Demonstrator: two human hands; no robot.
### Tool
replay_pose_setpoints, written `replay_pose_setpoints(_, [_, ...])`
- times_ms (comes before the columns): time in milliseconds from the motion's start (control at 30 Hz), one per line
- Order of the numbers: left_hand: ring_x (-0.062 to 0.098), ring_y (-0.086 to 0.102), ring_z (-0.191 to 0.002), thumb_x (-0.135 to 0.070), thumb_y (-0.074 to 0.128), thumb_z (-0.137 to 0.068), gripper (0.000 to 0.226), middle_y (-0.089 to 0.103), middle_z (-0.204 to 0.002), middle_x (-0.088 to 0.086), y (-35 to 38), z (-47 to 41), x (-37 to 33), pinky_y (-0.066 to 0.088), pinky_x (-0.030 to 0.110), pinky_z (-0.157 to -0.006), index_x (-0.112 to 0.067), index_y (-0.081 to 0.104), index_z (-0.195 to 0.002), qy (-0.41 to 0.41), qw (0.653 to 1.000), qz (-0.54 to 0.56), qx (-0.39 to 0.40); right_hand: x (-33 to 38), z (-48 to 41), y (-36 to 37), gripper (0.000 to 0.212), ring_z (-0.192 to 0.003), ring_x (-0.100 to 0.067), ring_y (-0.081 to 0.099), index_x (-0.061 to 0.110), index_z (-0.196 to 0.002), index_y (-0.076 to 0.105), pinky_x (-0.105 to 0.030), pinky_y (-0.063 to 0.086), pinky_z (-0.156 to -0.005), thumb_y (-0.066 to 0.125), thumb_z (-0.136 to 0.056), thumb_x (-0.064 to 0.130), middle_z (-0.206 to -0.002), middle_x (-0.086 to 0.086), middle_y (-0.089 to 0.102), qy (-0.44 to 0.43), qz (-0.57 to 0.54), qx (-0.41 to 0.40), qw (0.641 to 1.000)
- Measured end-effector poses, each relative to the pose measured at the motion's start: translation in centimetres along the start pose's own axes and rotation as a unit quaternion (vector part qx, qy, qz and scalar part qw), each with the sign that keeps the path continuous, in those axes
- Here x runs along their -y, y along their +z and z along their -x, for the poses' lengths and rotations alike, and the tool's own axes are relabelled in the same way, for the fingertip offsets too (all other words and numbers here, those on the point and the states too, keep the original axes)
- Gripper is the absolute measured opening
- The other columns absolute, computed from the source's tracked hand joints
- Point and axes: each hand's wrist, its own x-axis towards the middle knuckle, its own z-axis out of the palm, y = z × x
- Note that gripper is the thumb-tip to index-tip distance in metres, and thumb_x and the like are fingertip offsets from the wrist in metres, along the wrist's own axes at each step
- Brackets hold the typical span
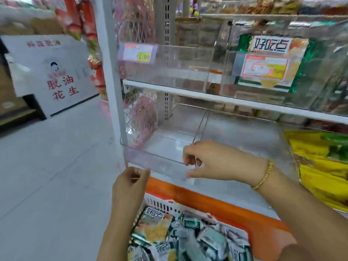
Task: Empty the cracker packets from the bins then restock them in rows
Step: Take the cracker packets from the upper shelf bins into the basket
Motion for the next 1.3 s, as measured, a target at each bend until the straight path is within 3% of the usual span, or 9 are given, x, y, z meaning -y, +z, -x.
replay_pose_setpoints(167, [0.033,0.061,-0.073,-0.022,0.065,-0.085,0.021,0.059,-0.064,0.009,0.1,2.1,10.9,0.039,0.032,-0.06,-0.005,0.06,-0.074,-0.208,0.973,-0.103,0.005,0.7,-5.2,11.8,0.046,-0.101,-0.018,0.05,0.017,-0.126,0.051,-0.028,0.041,-0.08,0.065,-0.088,0.038,-0.122,-0.007,0.055,-0.003,-0.087,0.133,0.987])
replay_pose_setpoints(367, [0.013,0.042,-0.05,-0.015,0.058,-0.089,0.014,0.047,-0.058,0.001,0.8,6.4,19.3,0.032,0.023,-0.049,-0.002,0.063,-0.092,-0.363,0.913,-0.178,0.059,2.3,-7.3,20.6,0.043,-0.122,-0.021,0.05,0.021,-0.136,0.05,-0.031,0.042,-0.098,0.054,-0.095,0.034,-0.14,-0.003,0.051,-0.02,-0.114,0.237,0.965])
replay_pose_setpoints(500, [0.022,0.062,-0.086,-0.01,0.047,-0.093,0.051,0.057,-0.126,0.013,2.6,7.6,21.7,0.047,0.029,-0.062,-0.005,0.035,-0.142,-0.354,0.89,-0.245,0.15,3.3,-7.0,23.3,0.037,-0.121,-0.023,0.052,0.015,-0.131,0.057,-0.033,0.04,-0.101,0.047,-0.1,0.032,-0.137,-0.004,0.054,-0.034,-0.113,0.31,0.943])
replay_pose_setpoints(600, [0.027,0.061,-0.102,-0.015,0.048,-0.087,0.054,0.054,-0.132,0.015,3.8,6.6,23.9,0.052,0.035,-0.083,-0.009,0.039,-0.139,-0.361,0.877,-0.265,0.176,2.4,-6.9,24.3,0.031,-0.079,-0.028,0.061,0.002,-0.093,0.065,-0.032,0.048,-0.077,0.045,-0.099,0.025,-0.089,-0.014,0.066,-0.011,-0.113,0.316,0.942])
replay_pose_setpoints(667, [0.031,0.059,-0.107,-0.025,0.048,-0.079,0.049,0.06,-0.122,0.013,4.2,5.9,25.8,0.051,0.043,-0.092,-0.01,0.051,-0.126,-0.375,0.869,-0.28,0.162,1.8,-6.8,24.4,0.035,-0.051,-0.017,0.036,0.011,-0.066,0.048,-0.028,0.034,-0.055,0.044,-0.098,0.022,-0.058,-0.003,0.042,-0.002,-0.109,0.303,0.947])
replay_pose_setpoints(800, [0.024,0.06,-0.094,-0.036,0.045,-0.09,0.039,0.065,-0.109,0.011,4.4,6.5,25.6,0.047,0.033,-0.084,-0.005,0.057,-0.111,-0.385,0.855,-0.285,0.199,0.9,-6.5,25.0,0.032,-0.053,-0.015,0.035,0.01,-0.07,0.056,-0.029,0.034,-0.056,0.045,-0.096,0.026,-0.063,-0.01,0.05,0.005,-0.109,0.303,0.947])
replay_pose_setpoints(867, [0.028,0.063,-0.1,-0.052,0.041,-0.085,0.057,0.068,-0.108,0.011,4.7,6.7,26.2,0.046,0.045,-0.096,-0.006,0.061,-0.11,-0.416,0.843,-0.279,0.196,0.8,-6.6,25.0,0.026,-0.071,-0.011,0.055,0.014,-0.096,0.071,-0.027,0.049,-0.072,0.047,-0.096,0.024,-0.097,-0.002,0.071,0.007,-0.112,0.323,0.94])
replay_pose_setpoints(1100, [0.018,0.045,-0.059,-0.023,0.058,-0.092,0.024,0.051,-0.077,0.01,4.4,3.4,25.3,0.038,0.028,-0.054,-0.004,0.051,-0.104,-0.551,0.821,0.147,-0.03,1.1,-7.1,24.5,0.031,-0.105,-0.016,0.063,0.014,-0.117,0.067,-0.031,0.052,-0.09,0.045,-0.095,0.012,-0.124,0.002,0.065,0.013,-0.081,0.341,0.936])
replay_pose_setpoints(1300, [0.034,0.059,-0.099,-0.026,0.057,-0.091,0.039,0.061,-0.094,0.02,4.7,1.1,25.6,0.051,0.041,-0.089,0.006,0.049,-0.113,-0.567,0.74,0.355,-0.064,0.3,-6.9,25.1,0.029,-0.091,-0.007,0.055,0.021,-0.118,0.063,-0.025,0.048,-0.085,0.047,-0.096,0.014,-0.125,0.008,0.06,0.024,-0.102,0.342,0.934])
